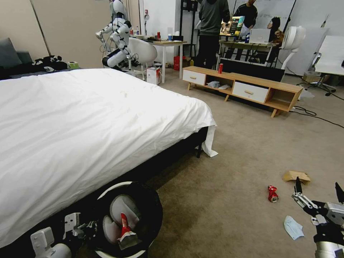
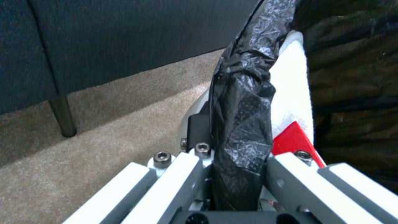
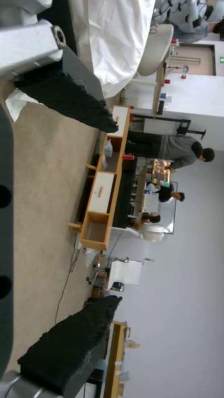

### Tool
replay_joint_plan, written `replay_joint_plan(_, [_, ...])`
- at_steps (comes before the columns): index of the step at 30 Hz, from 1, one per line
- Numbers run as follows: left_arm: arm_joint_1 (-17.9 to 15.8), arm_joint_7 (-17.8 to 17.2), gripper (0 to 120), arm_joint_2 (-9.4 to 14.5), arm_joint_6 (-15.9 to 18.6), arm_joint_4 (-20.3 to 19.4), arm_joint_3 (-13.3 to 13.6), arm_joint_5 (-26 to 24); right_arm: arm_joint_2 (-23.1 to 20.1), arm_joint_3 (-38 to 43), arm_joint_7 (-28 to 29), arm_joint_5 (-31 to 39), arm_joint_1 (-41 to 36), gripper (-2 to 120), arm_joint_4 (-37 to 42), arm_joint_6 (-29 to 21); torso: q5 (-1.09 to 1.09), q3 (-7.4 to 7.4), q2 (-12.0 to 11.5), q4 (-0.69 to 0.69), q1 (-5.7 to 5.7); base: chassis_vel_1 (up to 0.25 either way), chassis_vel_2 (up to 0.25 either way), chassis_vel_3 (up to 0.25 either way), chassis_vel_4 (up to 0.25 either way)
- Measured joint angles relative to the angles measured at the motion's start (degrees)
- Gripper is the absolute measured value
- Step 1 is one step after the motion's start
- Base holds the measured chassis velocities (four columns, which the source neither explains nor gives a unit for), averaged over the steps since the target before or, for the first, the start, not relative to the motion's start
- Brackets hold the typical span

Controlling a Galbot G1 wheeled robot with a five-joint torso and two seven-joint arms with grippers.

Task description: Pick up the trash bin, then pick up the garbage from the floor and place it into the trash bin.

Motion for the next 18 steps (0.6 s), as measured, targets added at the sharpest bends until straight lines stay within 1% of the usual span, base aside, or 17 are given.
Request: replay_joint_plan(18, [0.15, -0.01, 1, 0.2, 0.0, -0.05, -0.07, -0.11, -0.14, -0.22, 0.07, 0.1, -0.23, 100, -0.32, 0.42, 0.0, 0.0, 0.0, 0.0, 0.0, 0.0, 0.0, 0.0, 0.0])
